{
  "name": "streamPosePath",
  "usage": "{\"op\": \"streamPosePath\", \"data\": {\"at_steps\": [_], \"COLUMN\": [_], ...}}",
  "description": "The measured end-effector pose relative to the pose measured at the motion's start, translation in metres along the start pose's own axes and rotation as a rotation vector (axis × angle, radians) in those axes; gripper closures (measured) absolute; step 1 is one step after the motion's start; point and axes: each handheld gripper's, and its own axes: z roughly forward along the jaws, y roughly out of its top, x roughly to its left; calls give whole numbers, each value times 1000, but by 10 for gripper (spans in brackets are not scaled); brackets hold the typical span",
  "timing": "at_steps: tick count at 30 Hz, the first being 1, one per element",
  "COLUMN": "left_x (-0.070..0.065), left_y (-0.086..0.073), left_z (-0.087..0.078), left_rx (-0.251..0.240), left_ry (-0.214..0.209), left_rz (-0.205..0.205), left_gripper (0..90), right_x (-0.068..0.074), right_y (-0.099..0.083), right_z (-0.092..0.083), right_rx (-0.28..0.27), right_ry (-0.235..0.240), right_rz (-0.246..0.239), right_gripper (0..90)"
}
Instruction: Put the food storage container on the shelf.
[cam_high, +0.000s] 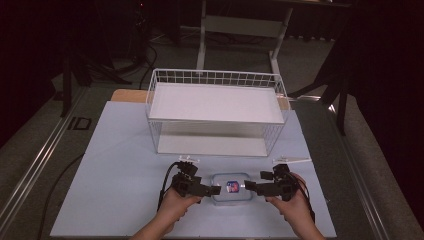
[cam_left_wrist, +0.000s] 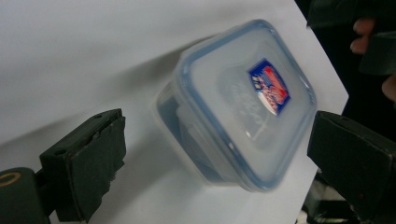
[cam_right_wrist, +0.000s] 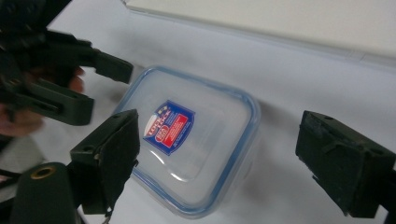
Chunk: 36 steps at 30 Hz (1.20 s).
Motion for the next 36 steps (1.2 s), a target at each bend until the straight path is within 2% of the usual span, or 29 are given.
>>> {"op": "streamPosePath", "data": {"at_steps": [1,2,3,4,5,6,7,9,10,14,16,19,21,23,25,29,33,36], "left_x": [1,1,4,6,6,6,6,8,9,15,16,14,11,7,2,-3,-11,-20], "left_y": [0,0,0,0,0,0,-1,-2,-3,-5,-6,-8,-8,-8,-8,-7,-8,-9], "left_z": [1,1,5,6,7,8,9,11,11,14,16,16,15,13,12,11,8,5], "left_rx": [0,0,8,7,13,18,19,28,30,46,47,30,24,28,39,60,70,91], "left_ry": [-7,-7,-15,-39,-34,-36,-51,-55,-56,-79,-112,-146,-131,-115,-96,-73,-41,-2], "left_rz": [-11,-11,-47,-67,-78,-91,-108,-135,-142,-186,-199,-194,-178,-156,-129,-105,-67,-11], "left_gripper": [58,75,75,86,121,151,151,170,209,259,295,396,436,443,447,452,462,481], "right_x": [-5,-5,-8,-16,-20,-25,-25,-29,-30,-31,-31,-32,-34,-35,-34,-26,-21,-14], "right_y": [1,1,1,0,-1,-3,-3,-5,-7,-9,-10,-12,-13,-13,-14,-16,-21,-22], "right_z": [3,3,6,11,14,18,18,22,25,30,34,37,37,36,34,31,28,23], "right_rx": [23,23,34,62,71,96,96,116,146,181,201,216,228,233,231,205,169,163], "right_ry": [22,22,38,45,57,71,71,97,121,149,154,179,209,213,209,173,157,136], "right_rz": [47,47,74,140,164,219,219,261,290,322,329,350,370,377,382,352,335,305], "right_gripper": [167,167,168,197,206,216,216,226,229,248,293,371,379,394,408,408,413,422]}}
